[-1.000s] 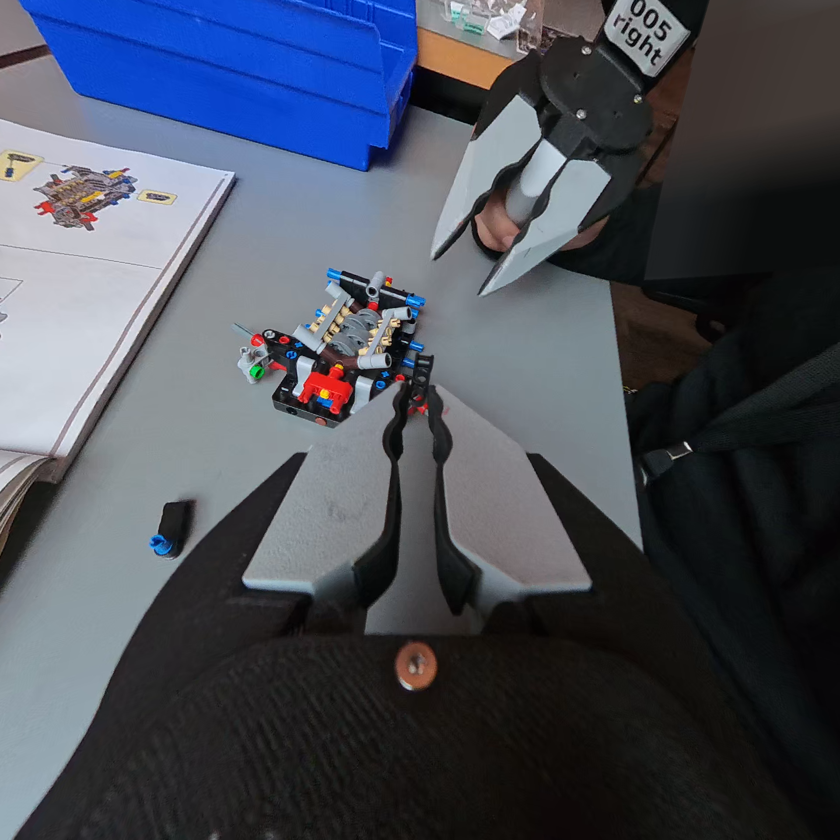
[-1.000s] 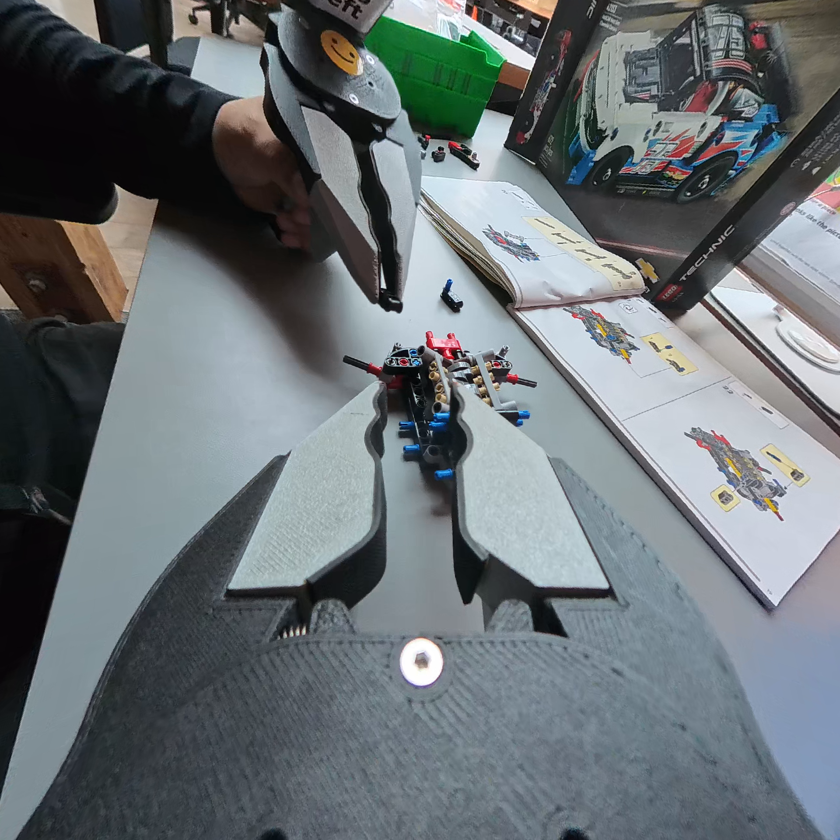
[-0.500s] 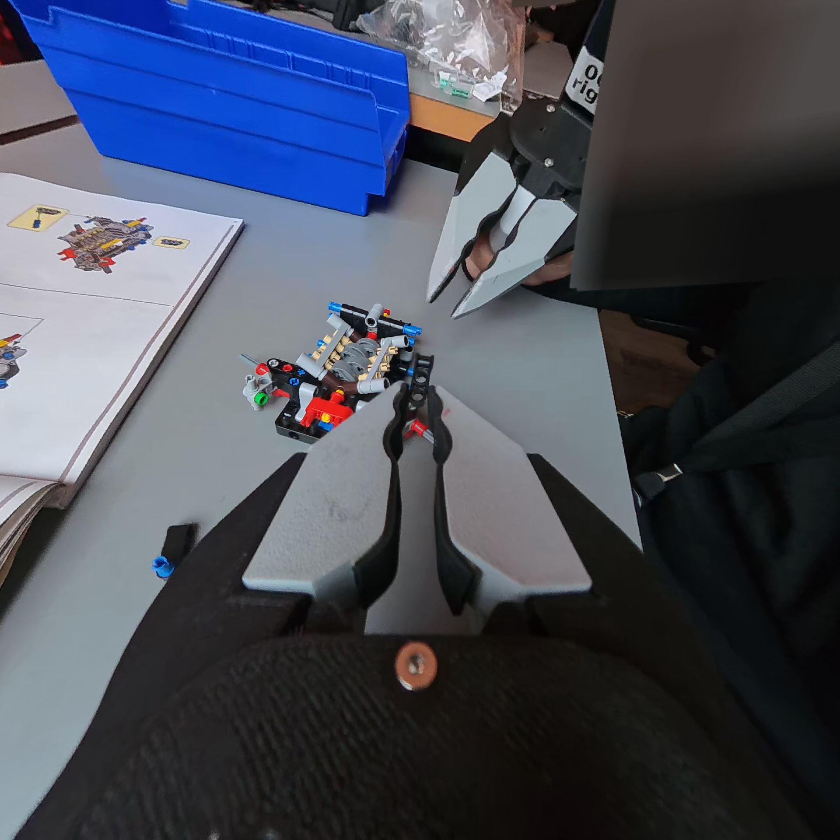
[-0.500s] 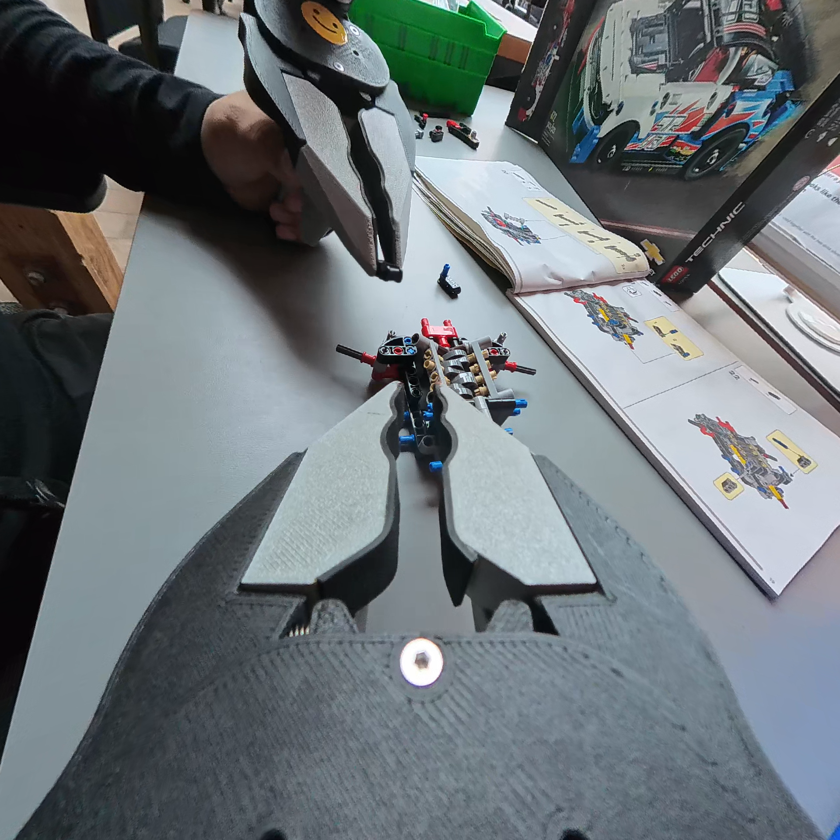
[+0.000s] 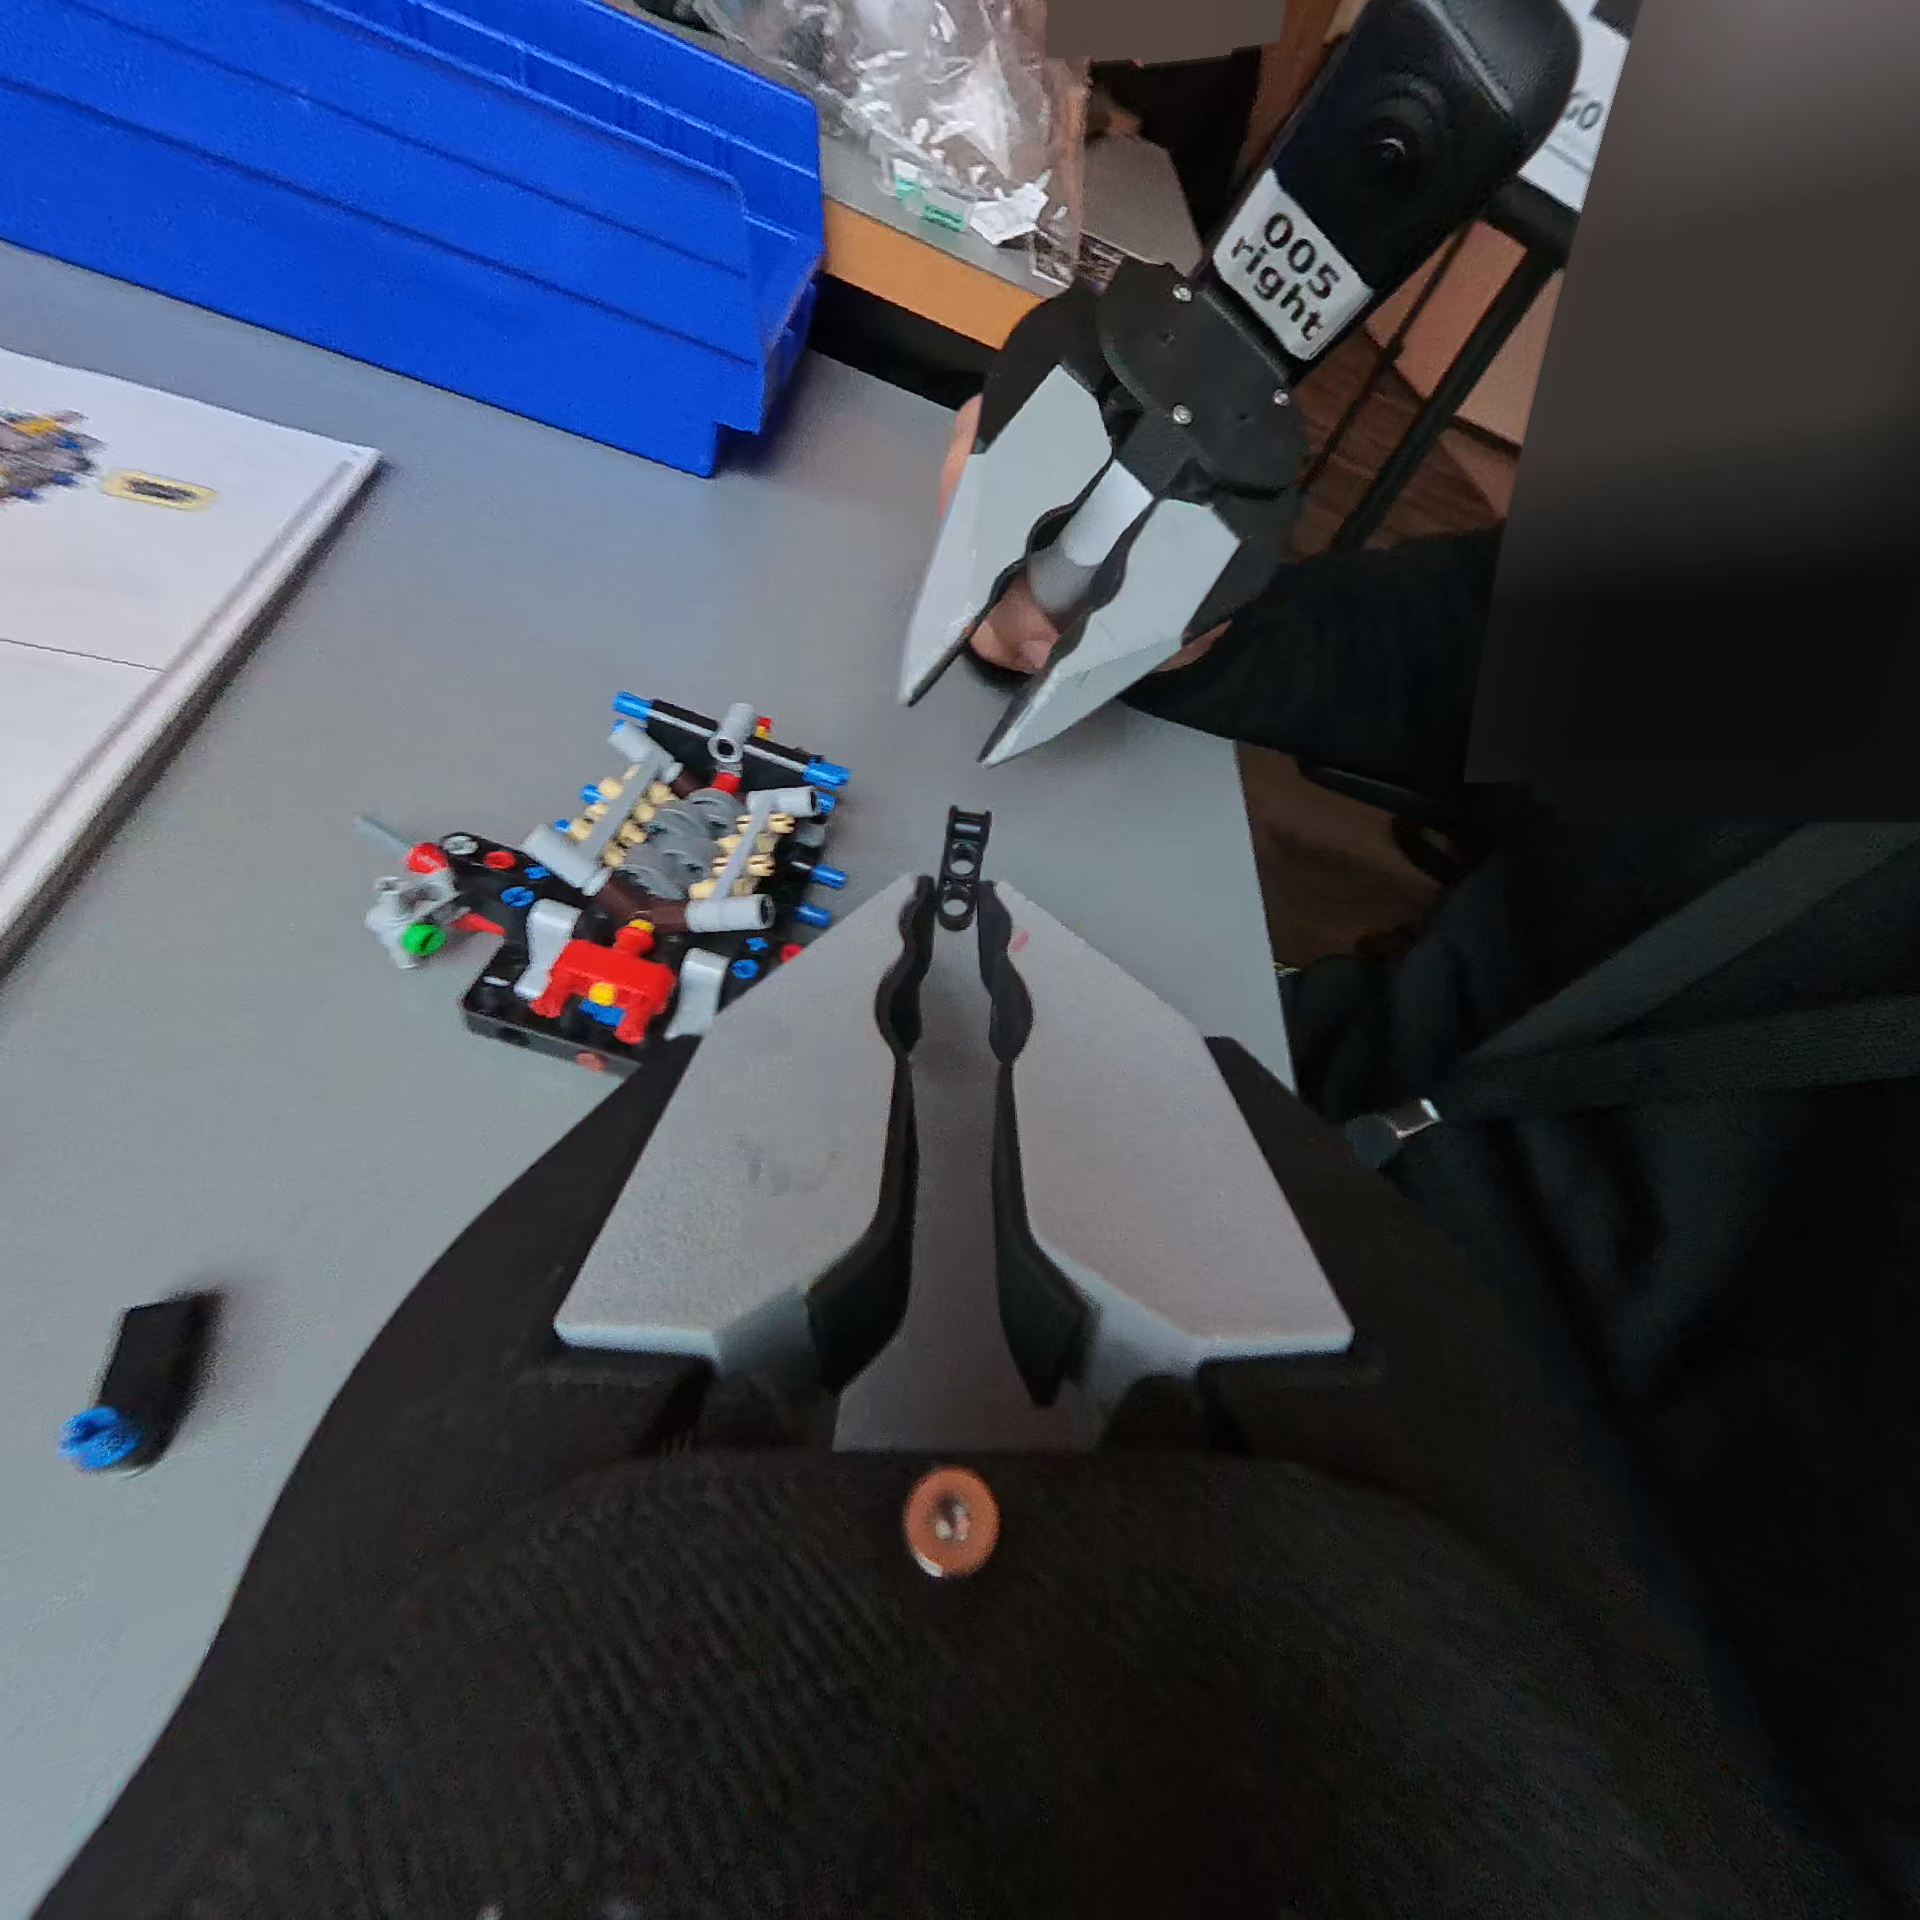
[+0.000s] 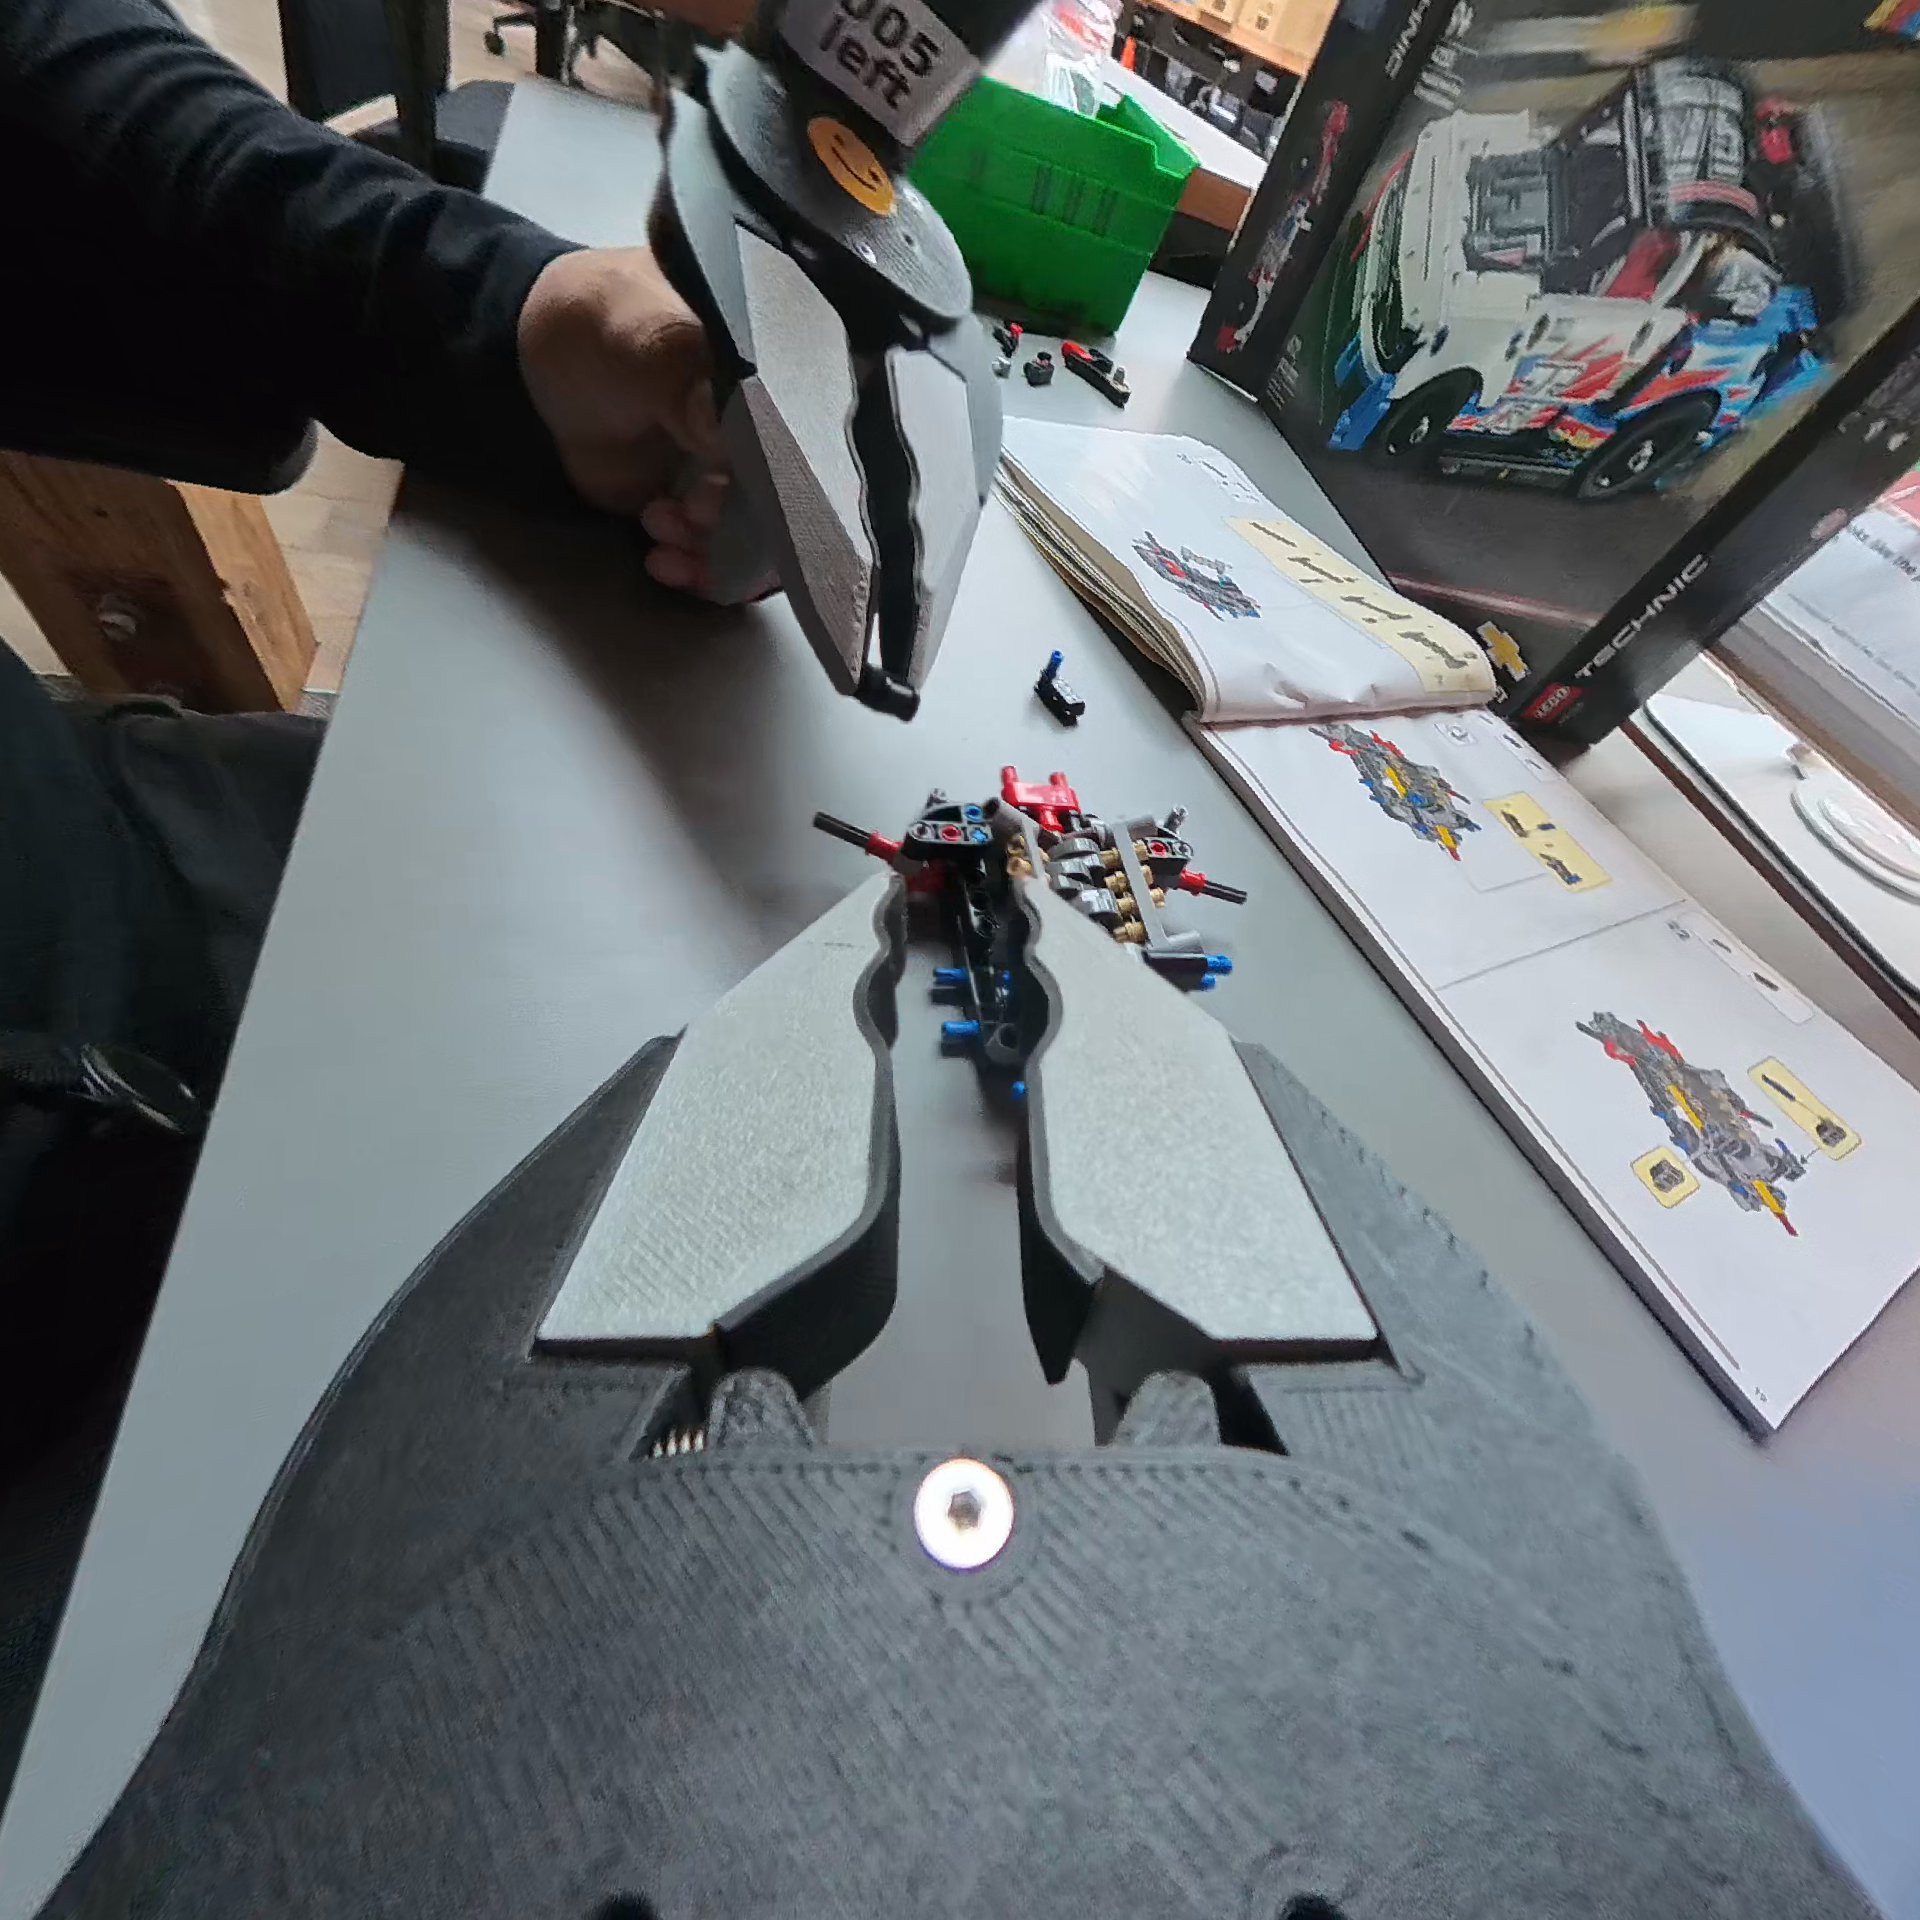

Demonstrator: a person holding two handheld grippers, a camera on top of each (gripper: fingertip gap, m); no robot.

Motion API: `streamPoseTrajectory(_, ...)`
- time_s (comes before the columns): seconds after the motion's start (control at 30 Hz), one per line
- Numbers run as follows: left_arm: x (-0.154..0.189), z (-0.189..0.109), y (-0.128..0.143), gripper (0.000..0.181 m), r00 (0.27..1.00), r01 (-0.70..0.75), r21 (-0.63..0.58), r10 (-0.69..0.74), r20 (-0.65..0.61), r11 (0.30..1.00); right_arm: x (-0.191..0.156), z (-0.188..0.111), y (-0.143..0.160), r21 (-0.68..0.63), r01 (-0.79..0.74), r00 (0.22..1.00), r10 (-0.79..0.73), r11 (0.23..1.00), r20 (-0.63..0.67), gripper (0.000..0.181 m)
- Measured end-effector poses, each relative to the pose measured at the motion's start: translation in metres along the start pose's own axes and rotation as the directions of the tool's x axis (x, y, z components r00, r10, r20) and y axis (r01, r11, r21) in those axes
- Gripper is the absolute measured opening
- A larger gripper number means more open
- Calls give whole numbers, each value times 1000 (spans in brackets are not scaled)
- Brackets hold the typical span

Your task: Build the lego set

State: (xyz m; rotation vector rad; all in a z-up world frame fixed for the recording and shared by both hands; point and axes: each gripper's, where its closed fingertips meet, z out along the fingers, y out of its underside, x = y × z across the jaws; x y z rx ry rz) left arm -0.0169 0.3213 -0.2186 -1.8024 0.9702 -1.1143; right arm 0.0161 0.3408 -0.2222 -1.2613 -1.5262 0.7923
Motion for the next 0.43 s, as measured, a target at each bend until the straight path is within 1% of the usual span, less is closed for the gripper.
streamPoseTrajectory(0.13, 21, 7, -7, 5, 987, 97, 21, -94, -131, 995, -11, -2, -15, 58, 11, 1000, -12, 998, 11, 16)
streamPoseTrajectory(0.2, 35, 9, -13, 5, 956, 186, 39, -171, -240, 982, -17, -4, -23, 93, -23, 999, 20, 995, 31, 17)
streamPoseTrajectory(0.3, 52, 10, -28, 5, 889, 322, 99, -264, -374, 942, -27, -12, -39, 136, -84, 995, 77, 987, 55, 25)
streamPoseTrajectory(0.37, 56, 13, -35, 5, 862, 389, 132, -310, -401, 912, -29, -18, -46, 144, -94, 995, 96, 985, -9, 26)
streamPoseTrajectory(0.43, 57, 16, -43, 6, 827, 471, 171, -366, -426, 865, -26, -22, -44, 102, -102, 985, 115, 990, -129, 24)
